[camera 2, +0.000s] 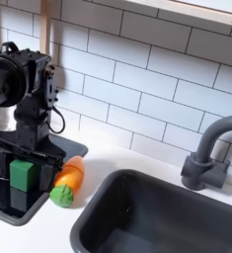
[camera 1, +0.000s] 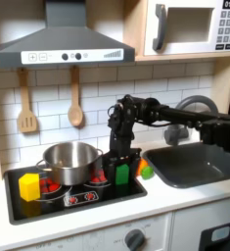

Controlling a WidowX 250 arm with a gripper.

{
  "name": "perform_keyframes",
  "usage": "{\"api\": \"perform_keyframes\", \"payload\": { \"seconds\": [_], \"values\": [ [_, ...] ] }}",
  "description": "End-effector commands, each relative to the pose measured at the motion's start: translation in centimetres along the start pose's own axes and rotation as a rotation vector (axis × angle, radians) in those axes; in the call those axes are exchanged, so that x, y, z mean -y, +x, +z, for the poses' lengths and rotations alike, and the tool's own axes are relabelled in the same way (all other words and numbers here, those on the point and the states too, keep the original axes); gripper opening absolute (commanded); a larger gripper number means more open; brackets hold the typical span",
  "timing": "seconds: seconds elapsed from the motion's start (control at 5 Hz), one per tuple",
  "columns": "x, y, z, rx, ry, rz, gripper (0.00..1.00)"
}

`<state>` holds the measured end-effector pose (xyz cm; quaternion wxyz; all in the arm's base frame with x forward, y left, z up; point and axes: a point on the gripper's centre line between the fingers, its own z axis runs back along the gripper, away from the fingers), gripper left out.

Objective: Reach green block

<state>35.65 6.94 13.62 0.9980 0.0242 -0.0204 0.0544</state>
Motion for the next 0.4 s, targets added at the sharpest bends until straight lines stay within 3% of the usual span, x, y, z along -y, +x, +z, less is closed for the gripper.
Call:
{"api": "perform_keyframes", "payload": {
  "seconds": [0.0,0.2],
  "values": [
    [-0.07,-0.10,-0.18,0.005,-0.011,0.001,1.00],
    [-0.05,-0.06,-0.14,0.007,-0.013,0.003,1.00]
  ]
}}
